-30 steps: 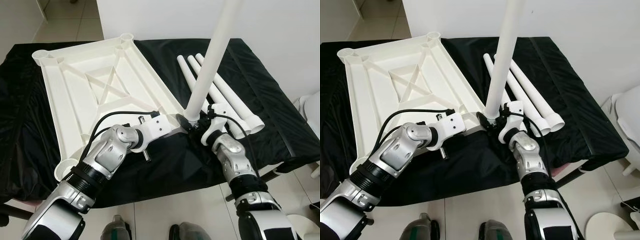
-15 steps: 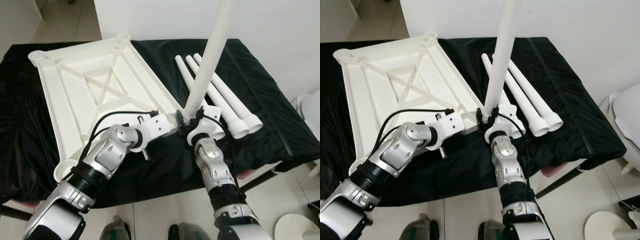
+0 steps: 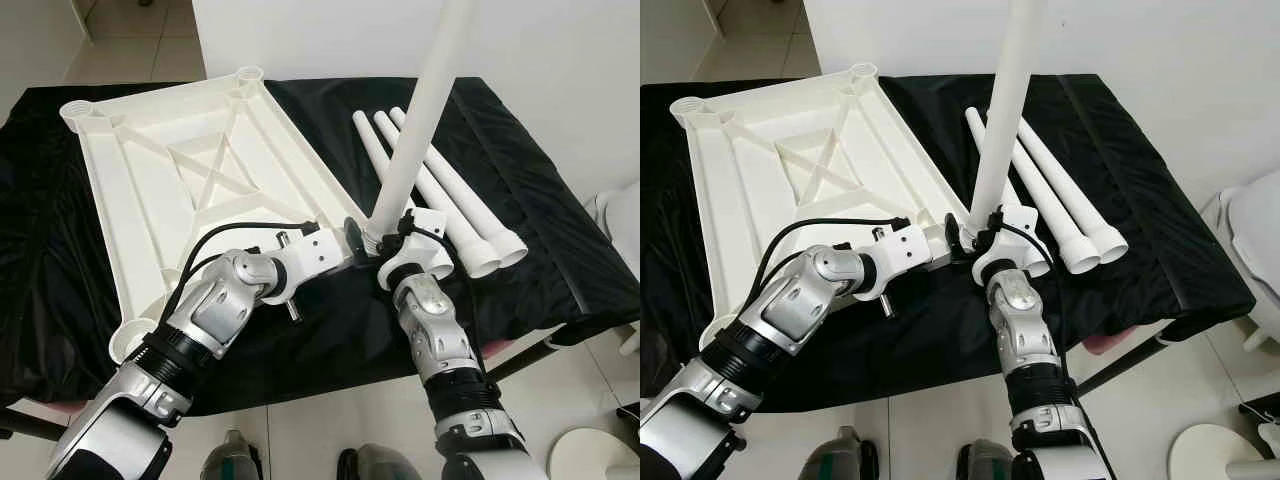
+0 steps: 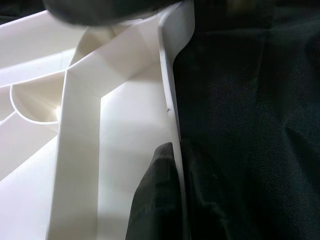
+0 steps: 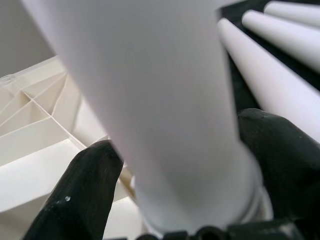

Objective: Building children table

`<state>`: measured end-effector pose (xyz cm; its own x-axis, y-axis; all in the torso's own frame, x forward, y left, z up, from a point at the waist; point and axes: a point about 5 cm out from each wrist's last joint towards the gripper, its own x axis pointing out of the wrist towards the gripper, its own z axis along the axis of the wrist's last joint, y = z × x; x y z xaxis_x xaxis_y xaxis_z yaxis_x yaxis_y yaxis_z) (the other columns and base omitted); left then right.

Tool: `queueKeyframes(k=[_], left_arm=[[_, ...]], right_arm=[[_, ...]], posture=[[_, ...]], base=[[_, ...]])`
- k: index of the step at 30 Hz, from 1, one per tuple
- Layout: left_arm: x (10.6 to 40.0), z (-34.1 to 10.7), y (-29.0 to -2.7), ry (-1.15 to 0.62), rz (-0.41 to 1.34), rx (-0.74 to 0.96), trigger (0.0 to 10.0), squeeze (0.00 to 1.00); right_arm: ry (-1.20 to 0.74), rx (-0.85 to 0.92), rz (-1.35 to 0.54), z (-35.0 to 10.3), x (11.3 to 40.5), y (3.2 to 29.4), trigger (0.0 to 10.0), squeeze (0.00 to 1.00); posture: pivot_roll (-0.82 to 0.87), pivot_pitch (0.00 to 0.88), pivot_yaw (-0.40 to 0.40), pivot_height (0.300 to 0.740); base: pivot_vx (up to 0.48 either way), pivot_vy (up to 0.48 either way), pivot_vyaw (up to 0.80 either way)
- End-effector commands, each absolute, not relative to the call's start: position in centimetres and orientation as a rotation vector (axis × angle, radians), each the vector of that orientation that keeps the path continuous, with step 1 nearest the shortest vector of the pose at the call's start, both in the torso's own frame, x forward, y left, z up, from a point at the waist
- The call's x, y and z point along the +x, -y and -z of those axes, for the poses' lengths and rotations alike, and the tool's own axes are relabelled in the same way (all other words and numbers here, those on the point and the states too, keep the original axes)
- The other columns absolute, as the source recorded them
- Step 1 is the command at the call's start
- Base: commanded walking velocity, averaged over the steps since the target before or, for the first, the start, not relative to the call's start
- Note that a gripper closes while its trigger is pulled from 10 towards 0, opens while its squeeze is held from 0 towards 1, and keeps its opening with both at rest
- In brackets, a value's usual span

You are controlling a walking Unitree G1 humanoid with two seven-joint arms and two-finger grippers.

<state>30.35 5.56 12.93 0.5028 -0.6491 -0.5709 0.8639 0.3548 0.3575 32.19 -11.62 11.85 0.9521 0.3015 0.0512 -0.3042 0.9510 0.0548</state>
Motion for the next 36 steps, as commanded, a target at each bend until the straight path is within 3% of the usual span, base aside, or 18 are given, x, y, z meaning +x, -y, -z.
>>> queueKeyframes(k=[1,4,5,13,26,27,28,29,36], left_arm=[[30.2,-12.5,-5.1,-0.343,1.002,0.72,10.0,0.0],[30.2,-12.6,-5.0,-0.34,1.005,0.721,10.0,0.0],[30.2,-12.6,-5.0,-0.339,1.005,0.721,10.0,0.0],[30.1,-12.6,-4.9,-0.339,1.01,0.722,10.0,0.0],[30.2,-12.7,-5.2,-0.342,0.996,0.718,10.0,0.0],[30.2,-12.7,-5.2,-0.342,0.995,0.718,10.0,0.0],[30.2,-12.7,-5.3,-0.342,0.995,0.719,10.0,0.0],[30.2,-12.7,-5.3,-0.342,0.995,0.719,10.0,0.0],[30.2,-12.8,-5.5,-0.345,0.993,0.721,10.0,0.0]], right_arm=[[0.071,0.06,-0.355,-12.4,32.2,11.2,10.0,1.0],[0.073,0.034,-0.393,-12.6,32.4,12.1,10.0,1.0],[0.065,0.014,-0.428,-12.6,32.6,12.5,10.0,0.02],[-0.004,-0.086,-0.591,-12.0,33.6,13.8,10.0,0.0],[-0.04,-0.117,-0.622,-11.1,34.2,14.4,10.0,0.0],[-0.035,-0.116,-0.617,-11.1,34.2,14.4,4.0,0.0],[-0.03,-0.115,-0.615,-11.1,34.2,14.5,2.7,0.0],[-0.025,-0.112,-0.613,-11.1,34.2,14.4,0.0,0.0],[0.013,-0.094,-0.614,-11.3,34.0,14.2,0.0,0.0]], posture=[[-0.07,0.0,-0.017,0.74],[-0.07,0.0,-0.017,0.74],[-0.07,0.0,-0.017,0.74],[-0.06,0.0,-0.011,0.74],[-0.05,0.0,-0.011,0.74],[-0.05,0.0,-0.01,0.74],[-0.05,0.0,-0.01,0.74],[-0.05,0.0,-0.009,0.74],[-0.05,0.0,-0.002,0.74]], base=[[0.0,0.0,0.0],[0.0,0.0,0.0],[0.0,0.0,0.0],[0.0,0.0,0.0],[0.0,0.0,0.0],[0.0,0.0,0.0],[0.0,0.0,0.0],[0.0,0.0,0.0],[0.0,0.0,0.0]])
